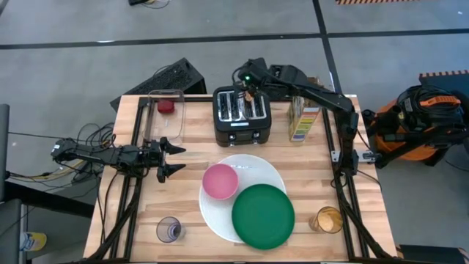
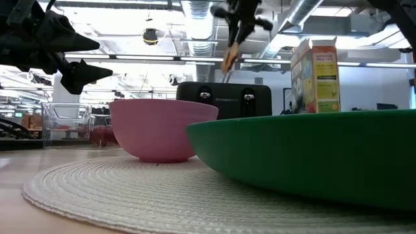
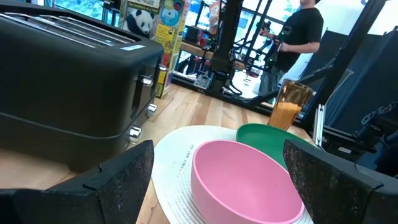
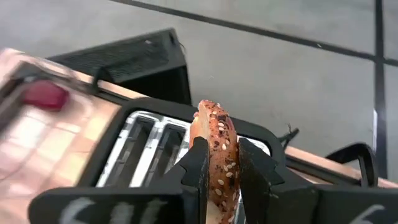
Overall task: Arrange a breakfast setting
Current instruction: Put the toasted bagel on the green plate
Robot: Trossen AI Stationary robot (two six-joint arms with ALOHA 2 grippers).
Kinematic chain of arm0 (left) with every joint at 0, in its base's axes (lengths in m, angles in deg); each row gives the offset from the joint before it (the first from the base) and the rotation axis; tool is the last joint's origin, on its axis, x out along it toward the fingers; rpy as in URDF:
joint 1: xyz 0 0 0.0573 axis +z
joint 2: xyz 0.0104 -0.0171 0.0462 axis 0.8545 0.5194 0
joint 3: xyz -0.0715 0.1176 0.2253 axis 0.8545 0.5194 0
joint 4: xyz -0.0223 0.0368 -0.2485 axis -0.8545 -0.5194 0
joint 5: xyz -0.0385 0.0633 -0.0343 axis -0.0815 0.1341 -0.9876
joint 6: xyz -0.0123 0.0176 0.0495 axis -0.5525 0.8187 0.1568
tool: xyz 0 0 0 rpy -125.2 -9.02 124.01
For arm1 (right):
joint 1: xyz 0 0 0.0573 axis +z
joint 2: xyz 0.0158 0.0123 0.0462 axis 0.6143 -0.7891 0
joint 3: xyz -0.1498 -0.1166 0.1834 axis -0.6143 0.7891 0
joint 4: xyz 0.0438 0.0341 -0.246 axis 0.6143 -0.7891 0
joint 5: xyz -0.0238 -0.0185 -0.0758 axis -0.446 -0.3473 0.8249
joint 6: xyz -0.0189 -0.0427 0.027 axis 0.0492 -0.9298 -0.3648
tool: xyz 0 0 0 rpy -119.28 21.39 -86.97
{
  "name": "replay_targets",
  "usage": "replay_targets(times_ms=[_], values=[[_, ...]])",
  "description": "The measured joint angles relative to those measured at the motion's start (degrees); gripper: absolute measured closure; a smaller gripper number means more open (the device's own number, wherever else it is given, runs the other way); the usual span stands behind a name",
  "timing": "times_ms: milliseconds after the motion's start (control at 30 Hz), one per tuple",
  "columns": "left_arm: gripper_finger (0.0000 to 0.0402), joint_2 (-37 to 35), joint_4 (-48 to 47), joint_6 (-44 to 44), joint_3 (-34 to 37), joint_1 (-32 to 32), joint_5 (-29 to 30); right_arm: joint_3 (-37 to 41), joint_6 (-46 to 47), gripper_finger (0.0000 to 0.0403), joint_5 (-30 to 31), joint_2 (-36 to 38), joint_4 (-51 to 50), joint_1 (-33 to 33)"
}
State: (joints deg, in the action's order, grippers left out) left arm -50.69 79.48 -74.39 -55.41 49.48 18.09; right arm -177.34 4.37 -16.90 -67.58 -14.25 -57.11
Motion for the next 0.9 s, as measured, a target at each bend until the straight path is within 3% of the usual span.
replay_targets(times_ms=[100,567,900], values=[[0.0058,-0.01,-0.01,-0.02,0.00,0.00,-0.01,-4.81,-2.36,0.0322,-0.05,0.00,-1.59,1.03],[0.0058,0.00,-0.02,-0.04,0.00,0.00,-0.13,-3.24,-8.34,0.0322,-6.69,12.79,0.02,-0.17],[0.0058,0.00,-0.01,-0.15,0.01,0.00,0.99,-3.22,-16.03,0.0321,-17.88,19.63,0.15,-1.81]])
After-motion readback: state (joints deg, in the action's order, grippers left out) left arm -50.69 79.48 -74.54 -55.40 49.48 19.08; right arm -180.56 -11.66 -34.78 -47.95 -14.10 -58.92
